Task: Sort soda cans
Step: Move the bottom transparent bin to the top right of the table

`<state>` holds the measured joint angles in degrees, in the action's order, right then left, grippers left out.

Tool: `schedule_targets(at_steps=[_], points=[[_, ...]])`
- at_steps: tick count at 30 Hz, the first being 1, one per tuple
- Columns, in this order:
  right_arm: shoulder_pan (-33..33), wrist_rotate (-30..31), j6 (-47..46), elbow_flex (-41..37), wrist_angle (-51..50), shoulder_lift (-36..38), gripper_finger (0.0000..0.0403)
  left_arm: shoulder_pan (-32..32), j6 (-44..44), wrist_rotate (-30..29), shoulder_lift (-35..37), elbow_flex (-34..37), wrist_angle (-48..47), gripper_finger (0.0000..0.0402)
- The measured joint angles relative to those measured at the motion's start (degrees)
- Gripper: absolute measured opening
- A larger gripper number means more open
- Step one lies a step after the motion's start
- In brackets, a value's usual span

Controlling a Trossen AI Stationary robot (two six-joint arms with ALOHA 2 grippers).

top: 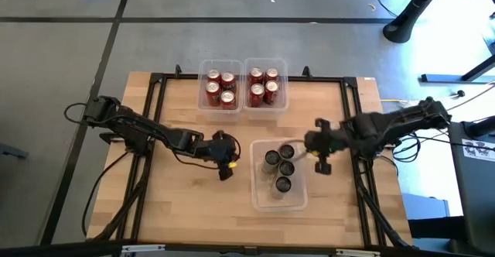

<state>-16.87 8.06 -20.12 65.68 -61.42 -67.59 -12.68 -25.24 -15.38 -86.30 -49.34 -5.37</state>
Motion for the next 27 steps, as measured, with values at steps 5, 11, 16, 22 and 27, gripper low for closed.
schedule_targets(at_steps=[5, 11, 16, 22, 27], points=[[-10.51, 4.29, -12.04, -5.15, -0.23, -0.05, 0.0001, -2.82, -4.91, -0.03, -1.05, 0.0, 4.83, 0.0], [-17.3, 4.87, -20.09, -12.82, 8.7, -0.2, 0.0001, -3.88, -9.29, -0.17, -4.88, -0.52, 8.79, 0.0], [-18.41, 6.65, -20.98, -17.55, 17.8, -0.17, 0.0001, -3.12, -7.44, -0.17, -11.68, -4.95, 10.58, 0.0], [-18.39, 11.96, -20.46, -18.87, 19.56, -0.14, 0.0001, -0.05, -5.98, 0.17, -15.67, -9.34, 10.4, 0.0], [-18.38, 15.23, -20.88, -18.92, 17.3, 0.65, 0.0001, 3.24, -3.94, -0.28, -17.65, -10.54, 14.99, 0.0]])
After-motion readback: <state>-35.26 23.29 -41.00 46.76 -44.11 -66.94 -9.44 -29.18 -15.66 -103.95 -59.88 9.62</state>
